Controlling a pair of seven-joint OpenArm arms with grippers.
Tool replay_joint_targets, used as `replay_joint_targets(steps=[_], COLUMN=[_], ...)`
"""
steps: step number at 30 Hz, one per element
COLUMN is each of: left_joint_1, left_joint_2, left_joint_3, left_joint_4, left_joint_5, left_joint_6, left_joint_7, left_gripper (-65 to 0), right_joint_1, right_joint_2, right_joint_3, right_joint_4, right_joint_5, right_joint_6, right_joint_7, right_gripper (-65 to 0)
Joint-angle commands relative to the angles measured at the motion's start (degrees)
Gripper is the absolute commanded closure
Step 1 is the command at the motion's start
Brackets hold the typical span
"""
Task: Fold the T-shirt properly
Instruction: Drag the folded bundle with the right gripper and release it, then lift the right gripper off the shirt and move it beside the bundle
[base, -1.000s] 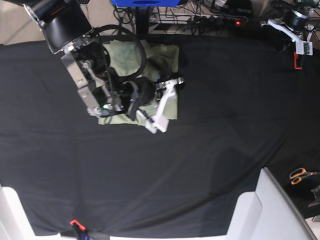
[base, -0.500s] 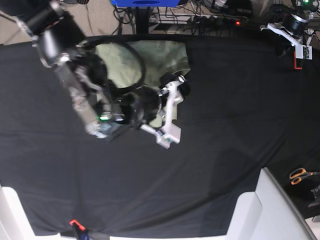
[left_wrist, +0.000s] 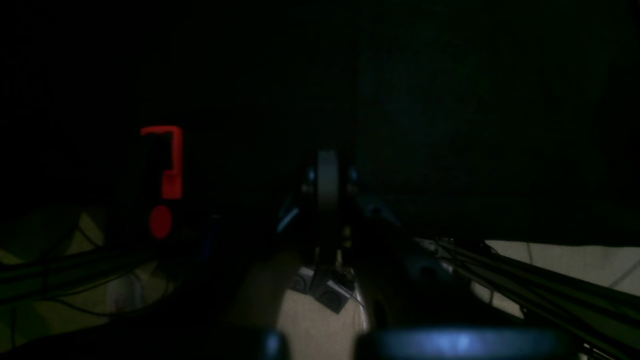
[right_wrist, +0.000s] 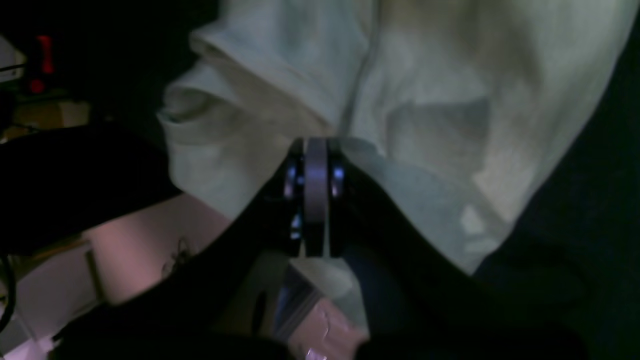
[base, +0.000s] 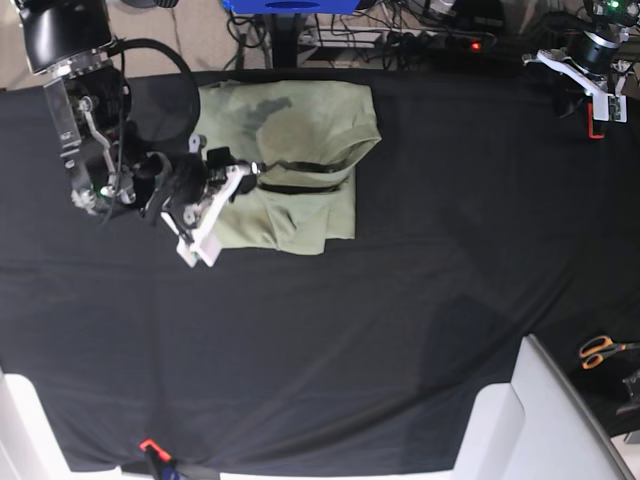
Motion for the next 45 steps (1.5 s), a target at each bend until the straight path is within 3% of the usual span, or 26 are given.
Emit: replay_joint_targets(steps=[1,6,16,25,30,32,36,38,42,45], left_joint_1=[0.50,0.68,0.77,0.77,0.77,0.77,0.94,0.94,0.59,0.59], left_joint_2=[-0.69,-0.78,-0.78,-0.78,-0.78,-0.86,-0.78,-0.51,-0.42,-0.42], left_joint_3=[-0.37,-0.37,-0.37,-0.37,-0.28,-0.37,-0.11,-0.02,1.56,4.64], left_joint_4=[0.98,0.98,0.98,0.98,0.98,0.98,1.07,0.98,0.63,0.98], left_joint_5=[-0.74,-0.74,-0.74,-0.74,-0.74,-0.74,-0.74,-0.74,-0.74,-0.74], left_joint_6=[-0.08,-0.08,-0.08,-0.08,-0.08,-0.08,-0.08,-0.08,-0.08,-0.08], left_joint_7=[-1.27,-1.27,-1.27,-1.27,-1.27,-1.27,-1.27,-1.27,-1.27,-1.27], left_gripper=[0.0,0.0,0.0,0.0,0.0,0.0,0.0,0.0,0.0,0.0], right_joint_1=[1.01,2.77,12.44,22.63,24.92,24.92,21.40,16.66,8.31,3.03], right_joint_2=[0.23,0.14,-2.23,-9.53,-11.90,-11.55,-3.64,-0.47,1.29,1.73], right_joint_3=[0.16,-1.24,-15.05,-25.68,-27.44,-27.27,-26.30,-22.34,-17.33,-15.92], right_joint_4=[-0.63,-6.96,-16.28,-23.75,-26.66,-25.60,-15.23,-9.16,-3.71,-4.06], right_joint_5=[0.68,0.59,0.68,0.59,0.59,0.59,1.03,1.12,0.76,0.68], right_joint_6=[0.25,2.98,3.06,3.06,3.06,3.06,2.89,2.89,2.89,2.89], right_joint_7=[1.46,3.92,10.78,11.66,11.57,11.13,11.13,10.52,8.23,10.43], right_gripper=[-0.3,-0.3,-0.2,-0.2,-0.2,-0.2,-0.2,-0.2,-0.2,-0.2])
